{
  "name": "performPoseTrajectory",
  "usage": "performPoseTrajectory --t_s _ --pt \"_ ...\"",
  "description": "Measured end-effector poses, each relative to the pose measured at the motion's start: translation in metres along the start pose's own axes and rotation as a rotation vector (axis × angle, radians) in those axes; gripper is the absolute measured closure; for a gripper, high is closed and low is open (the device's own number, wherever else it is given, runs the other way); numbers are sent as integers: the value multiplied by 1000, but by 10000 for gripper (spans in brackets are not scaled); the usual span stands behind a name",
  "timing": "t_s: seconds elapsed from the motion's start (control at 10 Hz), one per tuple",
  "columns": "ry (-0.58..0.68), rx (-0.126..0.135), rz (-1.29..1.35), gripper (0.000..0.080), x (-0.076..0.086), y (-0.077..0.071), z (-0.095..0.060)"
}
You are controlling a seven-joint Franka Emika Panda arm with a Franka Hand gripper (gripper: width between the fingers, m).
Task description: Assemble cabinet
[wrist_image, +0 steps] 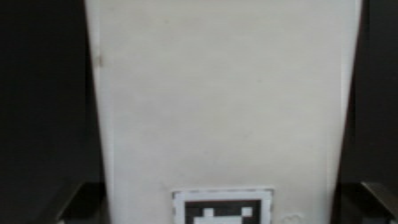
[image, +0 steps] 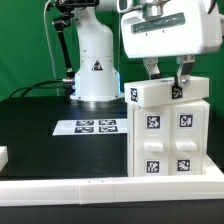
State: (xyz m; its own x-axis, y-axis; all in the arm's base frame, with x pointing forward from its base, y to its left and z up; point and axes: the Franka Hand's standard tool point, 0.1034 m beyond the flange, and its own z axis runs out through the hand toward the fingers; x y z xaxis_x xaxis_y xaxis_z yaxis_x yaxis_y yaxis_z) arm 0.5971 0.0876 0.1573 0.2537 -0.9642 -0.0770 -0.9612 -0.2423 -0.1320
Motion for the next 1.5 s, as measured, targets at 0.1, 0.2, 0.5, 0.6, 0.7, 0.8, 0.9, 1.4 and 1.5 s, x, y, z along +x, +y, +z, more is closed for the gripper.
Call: performPoseTrajectory --t_s 0.1,0.2,0.5,0.6,0.7,0.8,0.9,1.4,1.5 --pt "-12 15 133 243 -1 1 0" --pt "-20 19 231 243 -1 2 0" --pt "-29 19 500 243 -2 1 0" --pt "-34 20 613 243 -1 0 -1" --pt "-40 20 666 243 -1 0 -1" --pt "-55 23 704 243 -1 0 -1" --pt "-65 24 724 243 -1 0 -1" --pt "-89 31 675 42 -4 -1 -3" --pt "-101 42 661 9 -6 -4 -8"
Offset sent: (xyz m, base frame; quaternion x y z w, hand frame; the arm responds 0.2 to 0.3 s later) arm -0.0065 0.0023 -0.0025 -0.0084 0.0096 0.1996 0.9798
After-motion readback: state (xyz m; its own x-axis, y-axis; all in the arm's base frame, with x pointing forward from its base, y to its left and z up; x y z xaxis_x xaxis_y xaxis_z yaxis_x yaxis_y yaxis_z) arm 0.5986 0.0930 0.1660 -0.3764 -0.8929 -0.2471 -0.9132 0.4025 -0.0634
